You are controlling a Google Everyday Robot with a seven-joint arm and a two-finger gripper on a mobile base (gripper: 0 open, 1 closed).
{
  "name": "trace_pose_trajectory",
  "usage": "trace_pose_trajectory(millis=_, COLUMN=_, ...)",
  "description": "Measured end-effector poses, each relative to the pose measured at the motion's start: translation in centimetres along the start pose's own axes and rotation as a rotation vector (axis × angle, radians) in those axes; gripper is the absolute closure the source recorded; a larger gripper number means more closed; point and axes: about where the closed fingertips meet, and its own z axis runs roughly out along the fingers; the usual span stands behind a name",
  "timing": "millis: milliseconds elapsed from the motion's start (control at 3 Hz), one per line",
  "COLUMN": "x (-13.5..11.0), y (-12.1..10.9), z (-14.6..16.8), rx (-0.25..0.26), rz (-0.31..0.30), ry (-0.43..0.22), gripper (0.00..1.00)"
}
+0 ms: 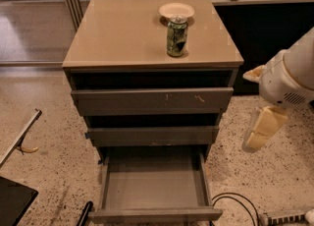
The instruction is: Close bottom drawer
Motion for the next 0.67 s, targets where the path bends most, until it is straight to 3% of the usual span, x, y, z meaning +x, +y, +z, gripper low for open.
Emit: trace_pose_trajectory(millis=667, x=1.8, y=6.0, z=17.9, rx=-0.153, rz=-0.003, ry=-0.186, gripper=0.0)
